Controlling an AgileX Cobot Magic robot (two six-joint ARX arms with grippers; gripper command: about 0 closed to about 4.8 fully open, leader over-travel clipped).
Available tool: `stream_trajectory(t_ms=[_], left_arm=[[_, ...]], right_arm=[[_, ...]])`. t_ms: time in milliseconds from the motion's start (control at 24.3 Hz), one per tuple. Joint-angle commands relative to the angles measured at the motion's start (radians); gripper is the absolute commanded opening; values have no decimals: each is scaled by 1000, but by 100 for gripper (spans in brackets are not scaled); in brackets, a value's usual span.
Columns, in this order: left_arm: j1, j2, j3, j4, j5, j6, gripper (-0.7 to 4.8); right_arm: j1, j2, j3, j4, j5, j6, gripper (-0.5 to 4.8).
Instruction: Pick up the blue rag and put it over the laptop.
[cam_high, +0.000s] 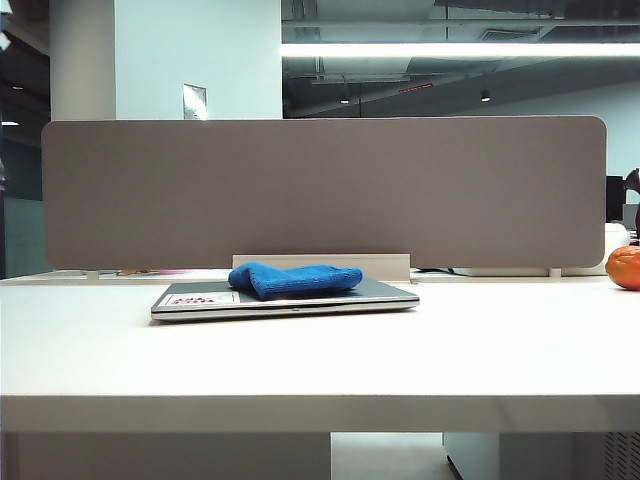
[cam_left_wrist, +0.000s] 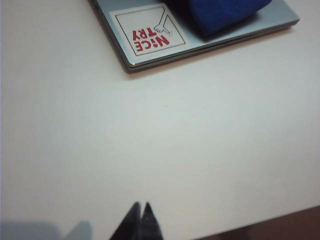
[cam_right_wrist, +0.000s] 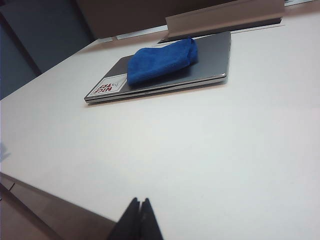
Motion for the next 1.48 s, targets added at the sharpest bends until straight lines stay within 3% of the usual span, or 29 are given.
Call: stream_trajectory(t_ms=[41,493,905,1316,1480], left_arm=[[-1,-43,-15,-4,8,-22,-6],[-1,-46,-15,-22,11,-42,-6],[28,-72,-25,12,-140,18,-6],[153,-406,-401,518,-145,17,-6],[198,-510,-463,535,-127,18,-6]], right_arm=[[-1,-2,-3,18,2,0,-1],[-1,-2,-3,18,2,0,0],[-1,-2,-3,18,2,0,0],[-1,-2,-3,18,2,0,-1],[-1,-2,-3,18,2,0,-1]])
